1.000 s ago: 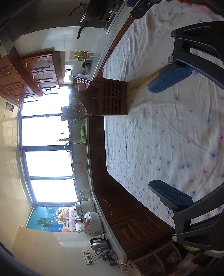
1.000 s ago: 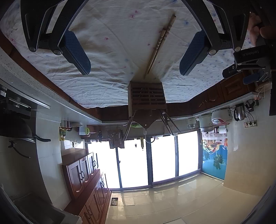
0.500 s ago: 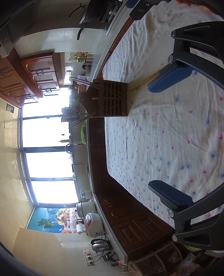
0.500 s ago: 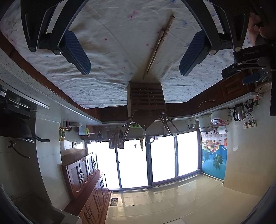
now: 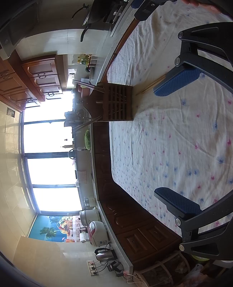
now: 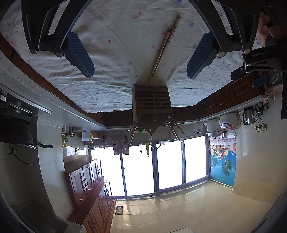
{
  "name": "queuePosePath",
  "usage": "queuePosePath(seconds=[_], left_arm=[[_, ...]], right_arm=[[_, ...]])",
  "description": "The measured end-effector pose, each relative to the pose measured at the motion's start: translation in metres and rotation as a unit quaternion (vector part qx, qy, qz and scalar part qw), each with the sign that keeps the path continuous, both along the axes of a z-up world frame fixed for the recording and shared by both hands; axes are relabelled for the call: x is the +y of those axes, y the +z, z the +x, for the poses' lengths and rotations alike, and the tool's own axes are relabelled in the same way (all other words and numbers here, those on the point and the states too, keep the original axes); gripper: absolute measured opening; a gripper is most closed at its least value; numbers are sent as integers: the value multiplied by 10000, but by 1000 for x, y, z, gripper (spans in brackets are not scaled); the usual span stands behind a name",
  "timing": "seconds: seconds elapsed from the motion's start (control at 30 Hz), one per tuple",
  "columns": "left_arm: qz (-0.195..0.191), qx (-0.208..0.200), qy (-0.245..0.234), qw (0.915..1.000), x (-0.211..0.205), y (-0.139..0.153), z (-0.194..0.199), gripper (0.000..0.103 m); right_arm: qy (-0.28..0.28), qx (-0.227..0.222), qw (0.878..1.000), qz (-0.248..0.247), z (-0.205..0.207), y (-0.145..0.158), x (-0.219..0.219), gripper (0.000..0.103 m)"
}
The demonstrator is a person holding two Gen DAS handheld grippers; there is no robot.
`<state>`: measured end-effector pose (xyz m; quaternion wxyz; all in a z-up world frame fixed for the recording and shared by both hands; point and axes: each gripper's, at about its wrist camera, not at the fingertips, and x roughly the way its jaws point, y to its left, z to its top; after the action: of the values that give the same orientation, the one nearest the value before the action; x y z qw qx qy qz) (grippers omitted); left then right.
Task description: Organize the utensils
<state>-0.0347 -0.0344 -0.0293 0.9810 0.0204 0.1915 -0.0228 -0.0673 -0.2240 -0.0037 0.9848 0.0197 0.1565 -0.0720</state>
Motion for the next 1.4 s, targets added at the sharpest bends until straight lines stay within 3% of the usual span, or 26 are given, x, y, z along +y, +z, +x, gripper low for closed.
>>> queuePosePath(seconds=[1.4], left_arm=[[-9, 70, -33, 10000, -7, 0, 2, 102]], right_arm=[[18, 28, 10000, 37, 1, 4, 2, 103]])
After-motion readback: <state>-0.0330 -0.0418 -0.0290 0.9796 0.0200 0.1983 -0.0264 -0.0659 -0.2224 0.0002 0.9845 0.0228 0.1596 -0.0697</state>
